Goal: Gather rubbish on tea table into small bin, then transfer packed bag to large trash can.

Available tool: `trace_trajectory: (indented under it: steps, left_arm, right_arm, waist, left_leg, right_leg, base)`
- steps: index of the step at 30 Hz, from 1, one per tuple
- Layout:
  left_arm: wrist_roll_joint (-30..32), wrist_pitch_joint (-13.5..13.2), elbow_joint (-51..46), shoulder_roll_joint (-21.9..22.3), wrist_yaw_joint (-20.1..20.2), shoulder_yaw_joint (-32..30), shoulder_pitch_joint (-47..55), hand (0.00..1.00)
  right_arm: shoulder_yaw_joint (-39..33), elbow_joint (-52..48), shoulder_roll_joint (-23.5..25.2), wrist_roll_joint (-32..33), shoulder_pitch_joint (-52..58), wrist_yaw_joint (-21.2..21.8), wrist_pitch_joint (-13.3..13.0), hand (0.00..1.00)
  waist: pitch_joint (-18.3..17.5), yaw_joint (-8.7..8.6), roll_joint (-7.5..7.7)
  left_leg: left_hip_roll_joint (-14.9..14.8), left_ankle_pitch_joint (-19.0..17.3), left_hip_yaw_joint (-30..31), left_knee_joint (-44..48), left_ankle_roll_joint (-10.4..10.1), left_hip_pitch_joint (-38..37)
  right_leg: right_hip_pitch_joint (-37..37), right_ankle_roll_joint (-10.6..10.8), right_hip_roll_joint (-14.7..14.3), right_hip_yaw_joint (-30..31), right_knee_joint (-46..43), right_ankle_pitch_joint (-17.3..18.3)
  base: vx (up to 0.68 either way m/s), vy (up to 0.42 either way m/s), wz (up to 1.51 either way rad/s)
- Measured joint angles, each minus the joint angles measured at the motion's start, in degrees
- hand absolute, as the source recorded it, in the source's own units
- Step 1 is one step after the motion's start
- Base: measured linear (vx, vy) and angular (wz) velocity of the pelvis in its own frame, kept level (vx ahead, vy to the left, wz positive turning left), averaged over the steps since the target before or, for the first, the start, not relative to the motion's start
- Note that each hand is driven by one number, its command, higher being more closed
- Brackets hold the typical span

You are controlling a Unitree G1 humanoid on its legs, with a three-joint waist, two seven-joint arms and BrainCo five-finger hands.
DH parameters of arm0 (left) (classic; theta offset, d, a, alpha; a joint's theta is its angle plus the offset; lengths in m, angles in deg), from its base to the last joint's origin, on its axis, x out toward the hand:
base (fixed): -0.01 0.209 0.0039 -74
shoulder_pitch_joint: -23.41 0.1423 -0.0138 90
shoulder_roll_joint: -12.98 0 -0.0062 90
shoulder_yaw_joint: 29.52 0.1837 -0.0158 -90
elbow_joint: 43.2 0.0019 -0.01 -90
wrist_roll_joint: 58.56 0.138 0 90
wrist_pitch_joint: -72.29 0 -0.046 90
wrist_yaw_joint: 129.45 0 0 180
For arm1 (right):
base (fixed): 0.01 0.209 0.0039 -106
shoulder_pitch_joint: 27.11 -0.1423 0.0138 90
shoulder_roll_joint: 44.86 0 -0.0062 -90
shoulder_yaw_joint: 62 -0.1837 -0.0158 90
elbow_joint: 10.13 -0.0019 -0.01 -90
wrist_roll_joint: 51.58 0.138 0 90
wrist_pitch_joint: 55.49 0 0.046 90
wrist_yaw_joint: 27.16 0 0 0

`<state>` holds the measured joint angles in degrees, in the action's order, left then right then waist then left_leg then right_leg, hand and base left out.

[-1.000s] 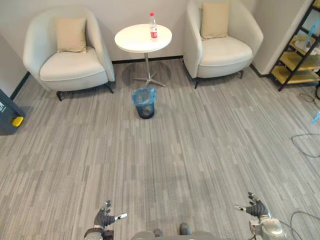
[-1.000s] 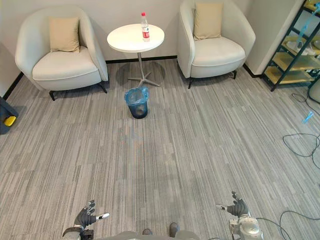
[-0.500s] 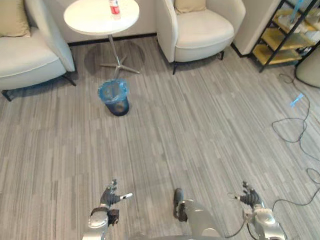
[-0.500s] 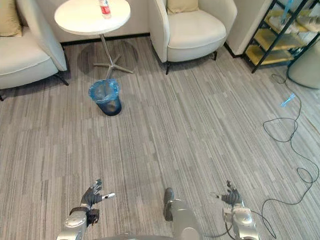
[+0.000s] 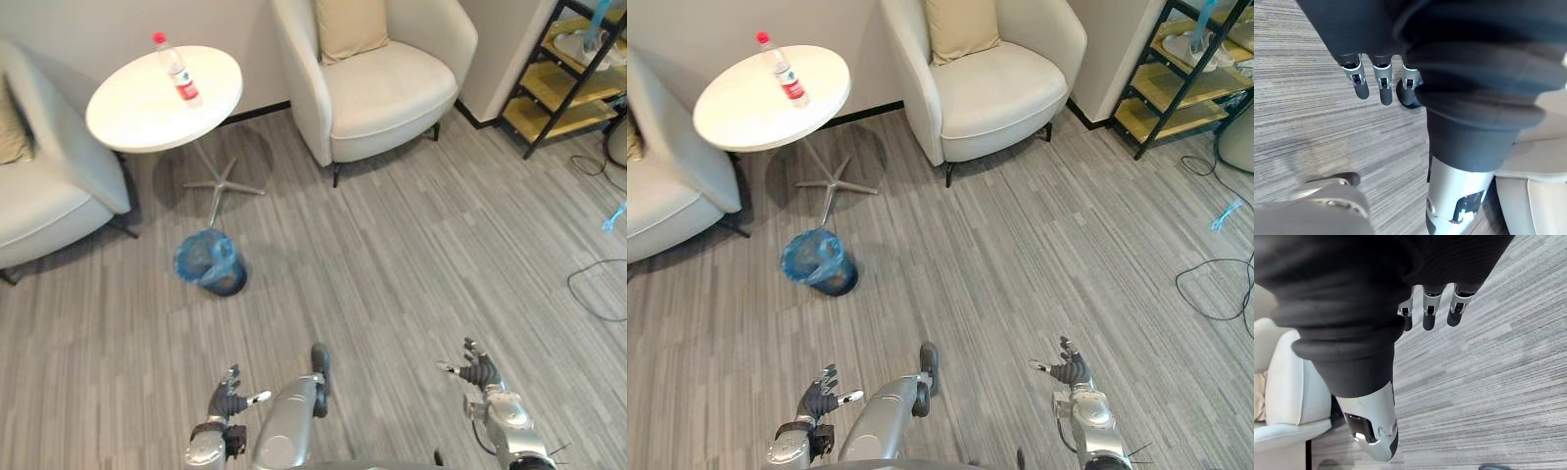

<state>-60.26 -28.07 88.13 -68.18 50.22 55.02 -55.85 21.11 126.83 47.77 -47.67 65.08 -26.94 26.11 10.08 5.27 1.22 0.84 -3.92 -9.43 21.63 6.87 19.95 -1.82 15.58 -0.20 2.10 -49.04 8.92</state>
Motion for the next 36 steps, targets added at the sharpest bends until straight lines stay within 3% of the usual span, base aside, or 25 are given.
trace_trajectory:
  steps: [2, 3, 4, 6, 7, 9, 10, 11, 12, 13, 15, 16, 17, 19, 20, 22, 23, 24, 25, 26, 28, 29, 31, 33, 36]
  left_arm:
    - [-0.12, 0.15, 0.13, -0.52, -0.28, 0.87, -0.41, 0.0]
    - [-0.51, 0.13, -0.11, -0.23, -0.92, 0.95, -0.64, 0.0]
    - [-0.62, 0.05, -0.59, -0.31, -1.04, 0.92, -0.85, 0.0]
    - [-1.17, 0.0, -1.56, -0.4, -1.03, 0.93, -1.47, 0.0]
    - [-1.2, 0.02, -1.49, -0.16, -0.99, 0.88, -2.39, 0.0]
    - [-1.4, -0.05, -1.26, -0.37, -1.01, 0.79, -2.85, 0.0]
    - [-1.72, -0.02, -0.56, -0.39, -1.03, 0.53, -2.78, 0.0]
    - [-1.73, 0.02, -0.01, -0.09, -1.03, 0.3, -2.79, 0.0]
    - [-1.76, 0.07, 0.99, 1.17, -1.08, 0.21, -2.31, 0.0]
    - [-1.76, 0.09, 1.0, 2.21, -1.08, 0.1, -1.81, 0.0]
    - [-1.75, 0.15, 0.94, 4.34, -1.04, -0.62, -1.76, 0.0]
    - [-1.75, 0.12, 0.86, 5.58, -1.03, -0.96, -1.05, 0.0]
    - [-1.74, 0.13, 0.77, 5.67, -0.88, -0.77, -0.82, 0.0]
    - [-1.74, 0.11, -0.44, 5.54, -0.91, -0.24, -0.78, 0.0]
    - [-1.74, 0.04, -1.26, 5.09, -0.86, 0.53, -0.8, 0.0]
    - [-1.74, 0.03, -1.33, 4.99, -0.88, 0.82, -0.91, 0.0]
    - [-1.74, 0.11, -0.8, 4.75, -0.85, 1.44, -1.21, 0.0]
    - [-1.75, 0.15, -0.24, 4.38, -0.87, 1.53, -0.84, 0.0]
    - [-1.75, 0.18, 0.05, 3.97, -0.9, 1.48, -0.56, 0.0]
    - [-1.74, 0.18, 0.4, 3.16, -0.9, 1.45, -0.11, 0.0]
    - [-1.92, 0.26, 1.71, 2.91, -0.92, 1.38, -0.25, 0.0]
    - [-2.15, 0.26, 2.04, 2.28, -0.86, 1.58, -0.23, 0.0]
    - [-2.14, 0.52, 2.3, 1.25, -0.88, 2.61, -0.2, 0.0]
    - [-2.11, 0.51, 2.29, -0.12, -0.82, 3.27, -0.17, 0.0]
    - [-2.16, 0.44, 2.0, -1.16, -0.79, 3.06, -0.93, 0.0]
  right_arm:
    - [0.11, -0.48, 0.48, -0.02, 1.75, -0.01, 0.04, 0.0]
    - [0.53, -1.14, 0.68, -0.04, 2.6, 0.04, -0.06, 0.0]
    - [1.08, -1.64, 1.08, -0.04, 2.92, 0.07, -0.1, 0.0]
    - [1.01, -4.44, 2.15, -0.04, 4.53, 0.08, -0.22, 0.0]
    - [0.89, -4.32, 2.27, -0.01, 5.68, 0.12, -0.16, 0.0]
    - [0.58, -2.74, 2.53, 0.01, 6.5, 0.08, -0.01, 0.0]
    - [-0.13, -2.03, 2.78, 0.01, 6.66, 0.0, 0.12, 0.0]
    - [-0.49, -1.64, 2.82, 0.01, 6.75, -0.03, 0.12, 0.0]
    - [-1.71, -1.21, 2.85, 0.01, 6.69, -0.04, 0.25, 0.0]
    - [-1.66, -2.17, 3.05, 0.02, 5.96, -0.07, 0.24, 0.0]
    - [-1.03, -4.51, 2.82, 0.15, 6.1, 0.02, 0.17, 0.0]
    - [-0.53, -6.16, 3.17, 0.52, 6.26, -0.06, 0.06, 0.0]
    - [-0.03, -7.39, 3.85, 1.23, 6.38, -0.11, 0.06, 0.0]
    - [-0.03, -9.52, 4.52, 2.41, 6.53, -0.22, -0.21, 0.0]
    - [-0.13, -10.52, 4.4, 2.55, 6.51, -0.36, -0.45, 0.0]
    - [-0.45, -10.78, 4.14, 2.65, 6.21, -0.51, -0.69, 0.0]
    - [-1.79, -9.78, 3.87, 2.74, 5.6, -1.15, -0.69, 0.0]
    - [-1.84, -8.81, 3.88, 2.74, 5.95, -1.54, -0.63, 0.0]
    - [-1.57, -8.0, 4.02, 2.72, 6.06, -1.57, -0.51, 0.0]
    - [-0.79, -7.01, 4.22, 2.35, 6.04, -1.37, -0.17, 0.0]
    - [-0.35, -6.7, 3.72, 2.04, 5.41, -1.4, -0.14, 0.0]
    - [0.32, -6.72, 3.85, 1.44, 4.67, -1.28, -0.15, 0.0]
    - [1.86, -6.87, 3.9, -0.22, 4.01, -1.2, -0.17, 0.0]
    - [4.05, -8.1, 3.8, -1.1, 3.9, -1.15, -0.2, 0.0]
    - [6.65, -11.98, 3.27, -2.52, 2.55, -0.9, -0.75, 0.0]
  waist:
    - [0.04, -0.42, 0.31]
    - [-0.01, -0.48, -0.13]
    - [-0.2, -1.36, -0.49]
    - [-0.3, -1.77, -0.62]
    - [-0.1, -2.47, -0.95]
    - [-0.94, -2.94, 0.53]
    - [-1.33, -3.03, 1.3]
    - [-2.03, -3.03, 1.75]
    - [-2.89, -2.7, -0.22]
    - [-2.99, -2.83, -1.06]
    - [-2.61, -2.7, -2.24]
    - [-1.95, -1.76, -2.34]
    - [-1.79, -1.26, -2.52]
    - [-1.54, -1.13, -1.7]
    - [-1.68, -1.07, -1.03]
    - [-1.58, -0.85, -1.14]
    - [-1.3, -0.58, -1.92]
    - [-1.4, 0.09, -1.97]
    - [-1.52, 0.4, -1.84]
    - [-2.15, 0.49, 0.05]
    - [-2.04, 0.35, 0.27]
    - [-1.89, 0.23, 0.64]
    - [-1.76, -0.48, 0.74]
    - [-1.58, -1.25, 0.34]
    - [-1.78, -1.59, 0.18]
  left_leg:
    - [1.05, -3.4, 1.77, 0.51, 0.51, -5.32]
    - [1.19, -5.51, 3.1, -0.48, 0.58, -9.68]
    - [1.19, -6.93, 5.5, -1.69, 0.53, -13.23]
    - [1.19, -9.01, 9.78, -3.56, -0.06, -17.61]
    - [0.89, -10.54, 13.23, -3.82, -0.53, -19.75]
    - [1.41, -12.78, 17.4, -4.7, -2.02, -21.9]
    - [1.44, -14.99, 19.8, -4.33, -3.1, -23.68]
    - [0.82, -15.81, 21.12, -4.14, -3.88, -24.69]
    - [-1.53, -16.04, 22.08, -3.19, -5.26, -25.14]
    - [-1.87, -14.72, 21.41, 1.11, -7.54, -23.92]
    - [-2.71, -10.47, 17.86, 14.77, -12.71, -18.72]
    - [-5.48, -8.04, 13.74, 26.95, -13.89, -13.63]
    - [-8.81, -9.45, 8.75, 33.84, -11.79, -10.33]
    - [-12.4, -11.08, 2.82, 34.77, -9.09, -4.73]
    - [-12.9, -11.42, -0.17, 29.56, -8.55, -1.62]
    - [-12.82, -11.39, -1.33, 23.85, -8.56, -0.27]
    - [-11.38, -8.92, -1.84, 7.63, -10.2, 1.43]
    - [-10.12, -1.86, -1.57, 0.69, -9.26, 0.46]
    - [-9.22, 0.51, -1.63, 0.13, -7.75, -0.64]
    - [-6.91, -0.53, -1.4, 1.01, -6.52, -0.53]
    - [-5.96, -2.86, -1.44, 2.8, -5.16, -0.84]
    - [-4.73, -4.2, -1.69, 2.75, -4.44, -3.27]
    - [-3.56, -6.22, -1.32, 2.35, -3.4, -7.42]
    - [-2.86, -6.98, -0.58, 0.87, -3.28, -11.42]
    - [-3.02, -6.63, 1.74, -3.14, -3.79, -15.09]
  right_leg:
    - [-4.82, -3.49, 1.5, -1.41, -11.04, 1.63]
    - [-8.21, -7.54, 2.6, -3.4, -12.37, 3.59]
    - [-11.7, -9.63, 3.25, -5.33, -10.15, 4.79]
    - [-16.66, -10.45, 2.91, -6.08, -2.48, 5.53]
    - [-17.78, -10.17, 2.44, -5.44, 8.43, 5.23]
    - [-17.39, -9.32, 2.87, -2.13, 28.67, 0.57]
    - [-17.16, -9.03, 3.02, -0.39, 33.03, -6.6]
    - [-16.31, -10.66, 2.64, -0.23, 32.44, -9.7]
    - [-15.97, -13.25, 1.36, -2.67, 29.98, -7.74]
    - [-15.25, -14.43, 1.3, -4.65, 28.42, -5.29]
    - [-11.53, -15.8, 1.02, -6.35, 29.36, -4.05]
    - [-7.09, -16.88, 0.33, -6.86, 31.17, -3.36]
    - [-2.67, -18.03, -0.02, -7.46, 33.11, -2.6]
    - [2.79, -18.3, 0.42, -9.57, 37.06, -2.25]
    - [4.28, -17.29, 1.35, -10.45, 39.05, -1.15]
    - [5.23, -16.4, 1.71, -11.05, 39.84, -0.14]
    - [6.85, -14.85, 2.24, -12.01, 40.34, 2.19]
    - [8.2, -13.73, 2.71, -12.12, 40.21, 3.75]
    - [8.67, -13.42, 3.31, -11.53, 40.08, 4.55]
    - [8.46, -12.95, 5.14, -11.03, 38.0, 6.15]
    - [4.9, -12.24, 6.97, -9.68, 28.66, 6.57]
    - [0.67, -9.11, 8.52, -7.74, 16.28, 4.67]
    - [-4.23, -5.4, 9.52, -4.63, 2.35, -0.45]
    - [-6.52, -7.09, 9.11, -3.42, -1.94, 2.43]
    - [-10.95, -8.64, 5.78, -2.61, 8.79, 5.52]
  base:
    - [0.63, 0.091, 0.68]
    - [0.59, 0.06, 0.59]
    - [0.57, 0.035, 0.72]
    - [0.56, -0.054, 1.1]
    - [0.57, -0.12, 1.46]
    - [0.6, -0.223, 1.36]
    - [0.63, -0.288, 1.06]
    - [0.82, -0.37, 0.93]
    - [0.69, -0.304, 0.76]
    - [0.79, -0.333, 0.74]
    - [0.52, -0.21, 0.53]
    - [0.51, -0.161, 0.34]
    - [0.49, -0.138, 0.35]
    - [0.45, -0.102, 0.49]
    - [0.35, -0.063, 0.44]
    - [0.28, 0.034, 0.21]
    - [0.39, 0.142, 0.21]
    - [0.39, 0.215, 0.17]
    - [0.33, 0.182, 0.04]
    - [0.44, 0.202, 0.09]
    - [0.37, 0.179, 0.11]
    - [0.27, 0.189, 0.04]
    - [0.35, 0.192, 0.21]
    - [0.37, 0.119, 0.35]
    - [0.32, 0.004, 0.36]
